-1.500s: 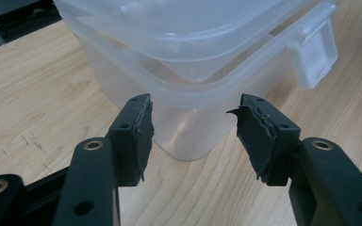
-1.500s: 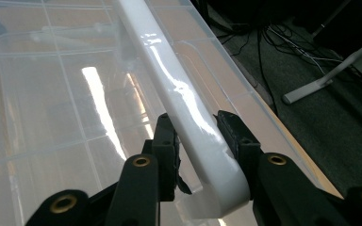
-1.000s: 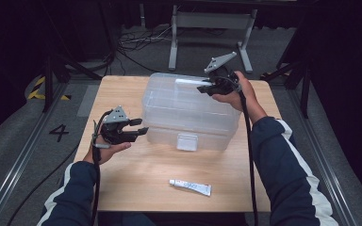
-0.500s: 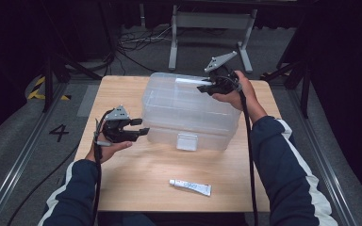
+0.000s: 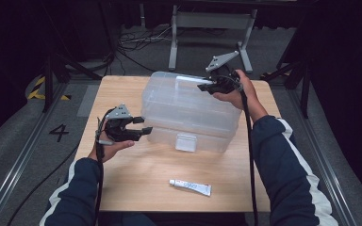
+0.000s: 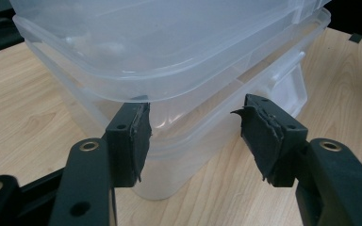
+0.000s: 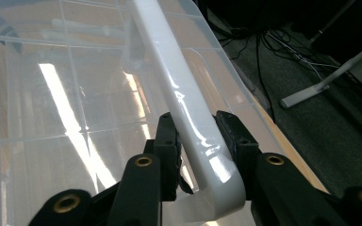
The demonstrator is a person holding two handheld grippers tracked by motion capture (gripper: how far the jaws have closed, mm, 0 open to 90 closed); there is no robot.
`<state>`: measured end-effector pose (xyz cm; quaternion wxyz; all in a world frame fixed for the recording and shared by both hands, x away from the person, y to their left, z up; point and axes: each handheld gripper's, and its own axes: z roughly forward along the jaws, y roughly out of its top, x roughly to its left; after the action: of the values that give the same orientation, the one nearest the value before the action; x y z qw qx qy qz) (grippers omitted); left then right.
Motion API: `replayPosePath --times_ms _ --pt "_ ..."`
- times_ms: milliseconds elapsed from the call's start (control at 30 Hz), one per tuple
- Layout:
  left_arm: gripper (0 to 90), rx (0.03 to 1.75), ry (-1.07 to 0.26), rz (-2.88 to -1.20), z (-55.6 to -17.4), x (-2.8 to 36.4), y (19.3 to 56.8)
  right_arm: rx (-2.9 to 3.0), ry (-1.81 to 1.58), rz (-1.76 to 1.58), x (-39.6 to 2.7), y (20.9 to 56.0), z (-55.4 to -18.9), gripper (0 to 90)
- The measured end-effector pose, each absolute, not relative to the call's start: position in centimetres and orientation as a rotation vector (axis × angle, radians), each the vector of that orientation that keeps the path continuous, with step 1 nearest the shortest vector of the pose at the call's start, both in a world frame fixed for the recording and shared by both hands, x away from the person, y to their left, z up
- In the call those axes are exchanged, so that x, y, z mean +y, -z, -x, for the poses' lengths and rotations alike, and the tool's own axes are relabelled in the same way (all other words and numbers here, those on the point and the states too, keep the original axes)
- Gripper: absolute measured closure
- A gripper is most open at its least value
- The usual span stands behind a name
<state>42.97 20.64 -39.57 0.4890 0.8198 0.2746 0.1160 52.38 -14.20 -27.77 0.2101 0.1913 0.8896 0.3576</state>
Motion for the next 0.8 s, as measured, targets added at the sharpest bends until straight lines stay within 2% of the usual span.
replayPosePath --times_ms 567,667,800 --pt "43.1 0.624 -0.333 -1.984 -42.9 20.7 38.4 2.444 -0.955 -0.545 -14.3 27.0 -53.1 70.2" --pt "43.1 0.62 -0.336 -1.986 -43.0 20.8 38.3 2.425 -0.956 -0.546 -14.5 26.8 -53.0 66.2" --pt "42.6 0.617 -0.339 -1.988 -43.0 20.8 37.9 2.4 -0.988 -0.557 -15.2 26.3 -52.7 66.1"
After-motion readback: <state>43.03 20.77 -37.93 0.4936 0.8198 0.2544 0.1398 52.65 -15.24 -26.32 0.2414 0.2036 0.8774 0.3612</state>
